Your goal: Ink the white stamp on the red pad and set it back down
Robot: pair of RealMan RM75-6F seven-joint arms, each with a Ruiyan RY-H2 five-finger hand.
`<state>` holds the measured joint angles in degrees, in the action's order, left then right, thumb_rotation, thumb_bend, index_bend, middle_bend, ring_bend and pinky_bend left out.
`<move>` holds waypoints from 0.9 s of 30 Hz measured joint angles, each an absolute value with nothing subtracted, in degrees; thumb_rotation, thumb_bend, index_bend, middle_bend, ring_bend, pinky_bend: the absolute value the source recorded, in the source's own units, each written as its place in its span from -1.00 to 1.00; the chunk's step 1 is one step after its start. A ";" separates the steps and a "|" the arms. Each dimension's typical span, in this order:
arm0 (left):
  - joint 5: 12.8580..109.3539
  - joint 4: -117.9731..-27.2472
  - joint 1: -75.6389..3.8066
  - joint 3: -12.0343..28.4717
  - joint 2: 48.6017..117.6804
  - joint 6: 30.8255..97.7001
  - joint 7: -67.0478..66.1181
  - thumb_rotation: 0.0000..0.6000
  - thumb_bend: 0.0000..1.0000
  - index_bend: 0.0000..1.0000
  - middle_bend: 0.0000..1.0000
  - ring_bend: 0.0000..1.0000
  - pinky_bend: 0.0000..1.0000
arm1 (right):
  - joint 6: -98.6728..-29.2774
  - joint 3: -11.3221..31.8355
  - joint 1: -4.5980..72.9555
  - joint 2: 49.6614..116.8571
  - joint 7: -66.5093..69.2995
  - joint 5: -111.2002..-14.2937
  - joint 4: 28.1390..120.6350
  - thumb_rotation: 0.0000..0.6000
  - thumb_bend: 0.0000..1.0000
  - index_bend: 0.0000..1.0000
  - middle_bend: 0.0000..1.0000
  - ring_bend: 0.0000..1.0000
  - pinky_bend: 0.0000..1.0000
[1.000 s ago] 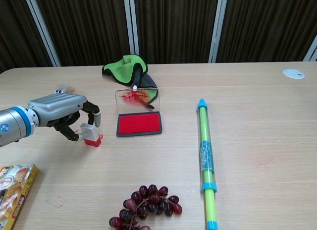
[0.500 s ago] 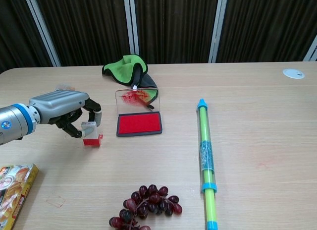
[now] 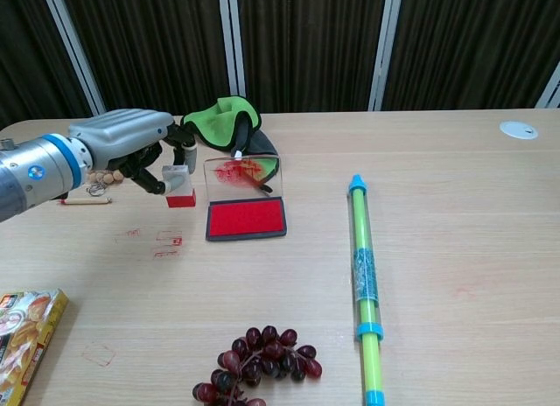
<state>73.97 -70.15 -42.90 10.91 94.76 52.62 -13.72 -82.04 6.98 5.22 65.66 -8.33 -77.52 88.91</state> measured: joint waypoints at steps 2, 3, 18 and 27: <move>73.43 -67.13 -44.07 11.71 97.20 52.46 -14.16 1.00 -0.13 0.05 0.10 0.60 0.71 | -81.83 7.12 5.35 65.67 -8.26 -77.25 88.73 1.00 -1.00 -1.00 -1.00 -1.00 -1.00; 73.21 -65.53 -44.57 12.02 98.43 52.38 -14.19 1.00 -0.13 0.05 0.10 0.60 0.71 | -81.78 7.13 5.36 65.67 -8.22 -77.20 88.70 1.00 -1.00 -1.00 -1.00 -1.00 -1.00; 72.79 -47.78 -50.54 14.12 112.14 51.38 -8.26 1.00 -0.06 0.05 0.09 0.60 0.71 | -80.92 7.43 5.38 65.86 -7.52 -75.55 87.36 1.00 -1.00 -1.00 -1.00 -1.00 -1.00; 72.44 -46.44 -51.03 13.88 113.21 50.34 -7.93 1.00 -0.06 0.05 0.10 0.60 0.71 | -80.32 7.58 5.49 65.80 -6.83 -74.98 86.95 1.00 -1.00 -1.00 -1.00 -1.00 -1.00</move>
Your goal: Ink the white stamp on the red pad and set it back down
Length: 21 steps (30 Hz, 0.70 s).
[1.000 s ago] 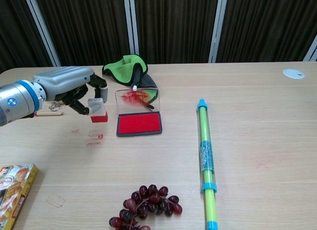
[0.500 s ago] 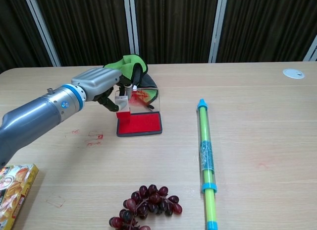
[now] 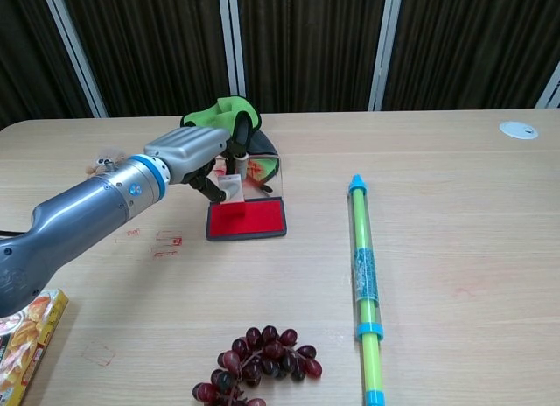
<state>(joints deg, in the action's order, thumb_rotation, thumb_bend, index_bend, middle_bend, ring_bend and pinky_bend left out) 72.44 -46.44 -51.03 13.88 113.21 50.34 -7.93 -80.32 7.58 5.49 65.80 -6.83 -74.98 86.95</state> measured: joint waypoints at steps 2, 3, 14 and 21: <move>72.42 -45.57 -51.23 13.81 113.91 50.17 -7.97 1.00 -0.06 0.05 0.10 0.60 0.71 | -80.30 7.62 5.48 65.75 -6.86 -74.85 86.97 1.00 -1.00 -1.00 -1.00 -1.00 -1.00; 72.41 -45.14 -51.33 13.80 114.22 50.13 -7.97 1.00 -0.06 0.05 0.10 0.60 0.71 | -80.29 7.64 5.48 65.74 -6.86 -74.79 86.96 1.00 -1.00 -1.00 -1.00 -1.00 -1.00; 71.69 -41.40 -51.56 13.50 116.86 48.82 -7.91 1.00 -0.06 0.07 0.10 0.60 0.71 | -80.32 7.66 5.30 65.39 -5.90 -74.70 86.79 1.00 -1.00 -1.00 -1.00 -1.00 -1.00; 71.75 -40.64 -51.49 13.58 117.46 49.17 -7.61 1.00 -0.06 0.07 0.10 0.60 0.71 | -80.61 7.76 5.11 65.08 -5.26 -74.76 86.94 1.00 -1.00 -1.00 -1.00 -1.00 -1.00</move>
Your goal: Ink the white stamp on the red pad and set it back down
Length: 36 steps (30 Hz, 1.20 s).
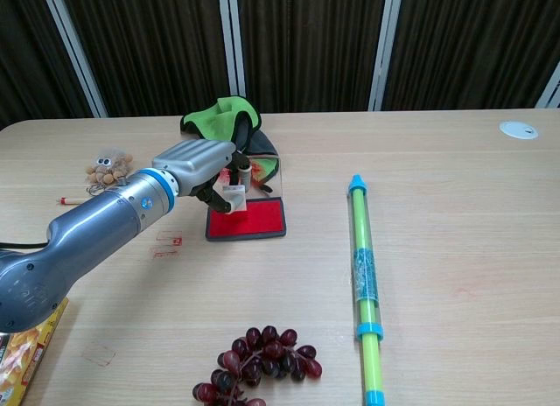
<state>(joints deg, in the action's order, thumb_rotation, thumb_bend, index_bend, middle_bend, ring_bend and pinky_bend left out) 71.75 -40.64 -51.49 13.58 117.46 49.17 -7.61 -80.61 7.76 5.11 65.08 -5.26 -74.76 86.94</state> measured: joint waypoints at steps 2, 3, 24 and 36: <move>71.62 -40.64 -51.45 13.59 117.46 48.98 -7.97 1.00 -0.06 0.07 0.10 0.60 0.71 | -80.61 7.78 5.07 64.98 -5.04 -74.72 86.96 1.00 -1.00 -1.00 -1.00 -1.00 -1.00; 71.58 -40.71 -51.42 13.62 117.44 48.99 -8.13 1.00 -0.06 0.07 0.10 0.60 0.71 | -80.62 7.79 5.05 64.94 -4.96 -74.72 86.97 1.00 -1.00 -1.00 -1.00 -1.00 -1.00; 73.33 -53.18 -48.72 13.76 107.46 54.39 -8.29 1.00 -0.06 0.06 0.11 0.60 0.71 | -81.03 7.53 4.98 64.75 -4.79 -75.64 87.59 1.00 -1.00 -1.00 -1.00 -1.00 -1.00; 74.76 -57.21 -42.62 8.11 101.17 54.94 -5.90 1.00 -0.07 0.05 0.10 0.60 0.71 | -81.40 7.27 5.10 64.86 -5.68 -76.45 88.34 1.00 -1.00 -1.00 -1.00 -1.00 -1.00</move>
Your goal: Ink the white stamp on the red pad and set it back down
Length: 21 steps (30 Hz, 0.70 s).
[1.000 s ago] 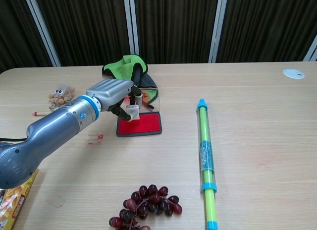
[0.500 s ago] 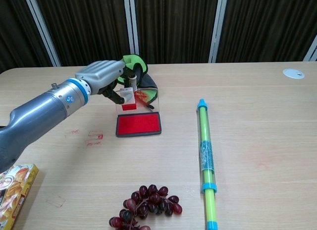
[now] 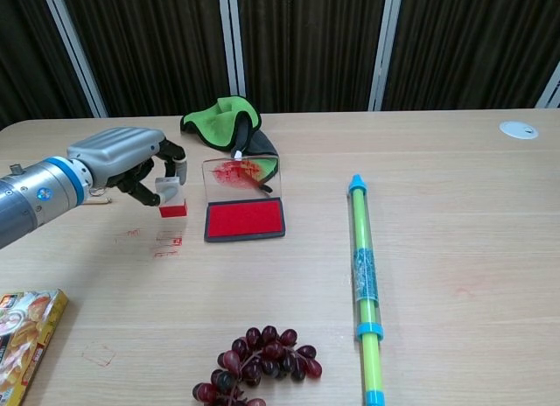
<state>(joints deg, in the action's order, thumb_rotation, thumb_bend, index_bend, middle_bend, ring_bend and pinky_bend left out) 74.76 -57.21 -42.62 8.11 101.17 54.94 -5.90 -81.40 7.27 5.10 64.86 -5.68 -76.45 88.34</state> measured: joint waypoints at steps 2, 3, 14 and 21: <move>74.73 -56.45 -41.89 7.42 101.12 54.70 -5.32 1.00 -0.06 0.05 0.10 0.60 0.71 | -81.33 7.27 5.23 64.94 -5.89 -76.58 88.41 1.00 -1.00 -1.00 -1.00 -1.00 -1.00; 74.76 -55.99 -41.66 7.18 101.19 54.64 -5.02 1.00 -0.06 0.05 0.10 0.60 0.71 | -81.27 7.27 5.28 64.97 -5.96 -76.56 88.41 1.00 -1.00 -1.00 -1.00 -1.00 -1.00; 76.73 -49.53 -40.83 5.79 104.91 54.23 -1.33 1.00 -0.09 0.02 0.06 0.60 0.71 | -80.85 7.32 5.48 65.22 -6.37 -76.05 88.06 1.00 -1.00 -1.00 -1.00 -1.00 -1.00; 77.78 -47.72 -40.66 5.73 106.07 55.02 -0.89 1.00 -0.55 -0.26 -0.33 0.58 0.70 | -80.87 7.32 5.46 65.28 -6.35 -75.94 87.87 1.00 -1.00 -1.00 -1.00 -1.00 -1.00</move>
